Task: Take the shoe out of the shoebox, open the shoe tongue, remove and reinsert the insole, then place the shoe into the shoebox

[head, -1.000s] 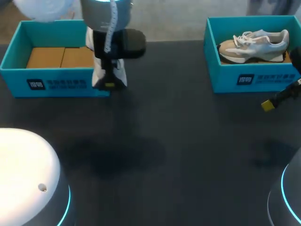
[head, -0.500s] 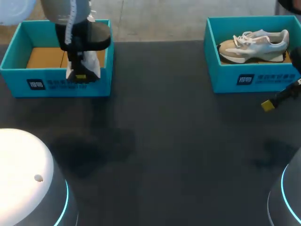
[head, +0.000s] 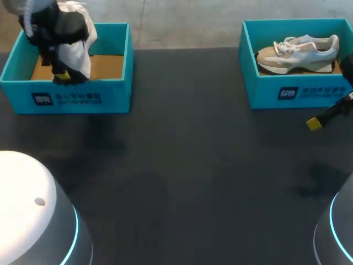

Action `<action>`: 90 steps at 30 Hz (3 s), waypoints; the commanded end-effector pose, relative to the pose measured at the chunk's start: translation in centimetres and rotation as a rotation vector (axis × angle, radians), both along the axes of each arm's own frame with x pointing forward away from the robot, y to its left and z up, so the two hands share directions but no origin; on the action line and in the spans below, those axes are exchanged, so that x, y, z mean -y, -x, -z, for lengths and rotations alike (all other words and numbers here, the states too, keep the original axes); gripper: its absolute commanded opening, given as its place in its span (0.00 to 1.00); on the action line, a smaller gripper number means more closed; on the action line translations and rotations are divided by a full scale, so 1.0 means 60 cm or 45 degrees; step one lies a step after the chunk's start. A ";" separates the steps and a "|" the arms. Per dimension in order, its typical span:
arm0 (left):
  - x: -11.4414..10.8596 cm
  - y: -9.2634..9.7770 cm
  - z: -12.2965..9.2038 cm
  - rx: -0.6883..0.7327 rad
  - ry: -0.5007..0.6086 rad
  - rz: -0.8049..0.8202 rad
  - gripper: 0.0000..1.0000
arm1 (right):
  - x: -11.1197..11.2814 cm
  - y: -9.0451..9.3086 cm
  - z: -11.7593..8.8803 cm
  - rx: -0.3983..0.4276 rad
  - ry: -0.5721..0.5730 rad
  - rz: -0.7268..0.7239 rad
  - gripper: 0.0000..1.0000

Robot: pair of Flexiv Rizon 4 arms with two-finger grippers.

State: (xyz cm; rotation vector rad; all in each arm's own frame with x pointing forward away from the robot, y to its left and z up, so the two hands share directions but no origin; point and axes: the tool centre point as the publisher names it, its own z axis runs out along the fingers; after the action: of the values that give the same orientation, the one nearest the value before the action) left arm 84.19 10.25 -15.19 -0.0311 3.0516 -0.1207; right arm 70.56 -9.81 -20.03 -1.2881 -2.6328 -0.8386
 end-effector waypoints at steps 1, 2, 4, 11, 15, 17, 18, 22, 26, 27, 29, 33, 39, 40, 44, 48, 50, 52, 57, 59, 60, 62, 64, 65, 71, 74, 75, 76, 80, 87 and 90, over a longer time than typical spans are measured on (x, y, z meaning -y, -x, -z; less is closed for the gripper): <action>-0.025 -0.022 -0.010 -0.033 0.122 0.053 0.00 | 0.000 0.001 0.001 0.001 0.001 0.001 1.00; -0.029 -0.024 -0.012 -0.026 0.104 0.055 0.00 | 0.000 0.001 0.001 0.001 0.001 0.001 1.00; -0.035 -0.029 -0.016 -0.034 0.082 0.062 0.00 | 0.000 0.001 0.001 0.001 0.001 0.001 1.00; -0.040 -0.030 -0.012 -0.067 -0.007 0.070 0.00 | 0.000 0.001 0.001 0.001 0.001 0.001 1.00; -0.040 -0.030 -0.012 -0.067 -0.007 0.070 0.00 | 0.000 0.001 0.001 0.001 0.001 0.001 1.00; -0.040 -0.030 -0.012 -0.067 -0.007 0.070 0.00 | 0.000 0.001 0.001 0.001 0.001 0.001 1.00; -0.040 -0.030 -0.012 -0.067 -0.007 0.070 0.00 | 0.000 0.001 0.001 0.001 0.001 0.001 1.00; -0.040 -0.030 -0.012 -0.067 -0.007 0.070 0.00 | 0.000 0.001 0.001 0.001 0.001 0.001 1.00; -0.040 -0.030 -0.012 -0.067 -0.007 0.070 0.00 | 0.000 0.001 0.001 0.001 0.001 0.001 1.00; -0.040 -0.030 -0.012 -0.067 -0.007 0.070 0.00 | 0.000 0.001 0.001 0.001 0.001 0.001 1.00; -0.040 -0.030 -0.012 -0.067 -0.007 0.070 0.00 | 0.000 0.001 0.001 0.001 0.001 0.001 1.00; -0.073 -0.035 -0.014 -0.048 -0.018 0.041 0.00 | 0.000 0.001 0.001 0.001 0.001 0.001 1.00; -0.113 -0.049 -0.016 -0.043 0.001 0.081 0.00 | 0.000 0.001 0.001 0.001 0.001 0.001 1.00; -0.119 -0.052 -0.016 -0.049 0.002 0.091 0.00 | 0.000 0.001 0.001 0.001 0.001 0.001 1.00; -0.141 -0.065 -0.013 -0.059 -0.014 0.112 0.00 | 0.000 0.001 0.001 0.001 0.001 0.001 1.00; -0.166 -0.081 -0.009 -0.043 -0.050 0.096 0.00 | 0.000 0.001 0.001 0.001 0.001 0.001 1.00; -0.179 -0.089 -0.006 -0.035 -0.063 0.085 0.00 | 0.000 0.001 0.001 0.001 0.001 0.001 1.00; -0.195 -0.099 -0.003 -0.034 -0.085 0.058 0.00 | 0.000 0.001 0.001 0.001 0.001 0.001 1.00; -0.237 -0.130 0.008 -0.009 -0.089 0.044 0.00 | 0.000 0.001 0.001 0.001 0.001 0.001 1.00; -0.252 -0.146 0.015 -0.002 -0.098 0.041 0.00 | 0.000 0.001 0.001 0.001 0.001 0.001 1.00; -0.258 -0.154 0.019 -0.003 -0.111 0.041 0.00 | 0.000 0.001 0.001 0.001 0.001 0.001 1.00; -0.273 -0.170 0.026 0.002 -0.119 0.031 0.00 | 0.000 0.001 0.001 0.001 0.001 0.001 1.00; -0.284 -0.183 0.031 0.008 -0.131 0.020 0.00 | 0.000 0.001 0.001 0.001 0.001 0.001 1.00; -0.289 -0.188 0.034 0.010 -0.137 0.021 0.00 | 0.000 0.001 0.001 0.001 0.001 0.001 1.00; -0.305 -0.221 0.056 0.030 -0.143 0.047 0.00 | 0.000 0.001 0.001 0.001 0.001 0.001 1.00; -0.310 -0.231 0.065 0.059 -0.136 0.067 0.00 | 0.000 0.001 0.001 0.001 0.001 0.001 1.00; -0.311 -0.234 0.067 0.063 -0.133 0.070 0.00 | 0.000 0.001 0.001 0.001 0.001 0.001 1.00; -0.313 -0.237 0.067 0.067 -0.134 0.075 0.00 | 0.000 0.001 0.001 0.001 0.001 0.001 1.00; -0.315 -0.248 0.071 0.088 -0.145 0.107 0.00 | 0.000 0.001 0.001 0.001 0.001 0.001 1.00; -0.317 -0.256 0.073 0.082 -0.155 0.083 0.00 | 0.000 0.001 0.001 0.001 0.001 0.001 1.00; -0.317 -0.256 0.073 0.082 -0.155 0.083 0.00 | 0.000 0.001 0.001 0.001 0.001 0.001 1.00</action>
State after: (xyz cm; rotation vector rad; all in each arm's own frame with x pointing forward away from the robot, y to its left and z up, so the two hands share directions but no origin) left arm 99.46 29.20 -19.80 0.0779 2.9887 0.0589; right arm 70.56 -9.81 -20.03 -1.2881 -2.6328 -0.8385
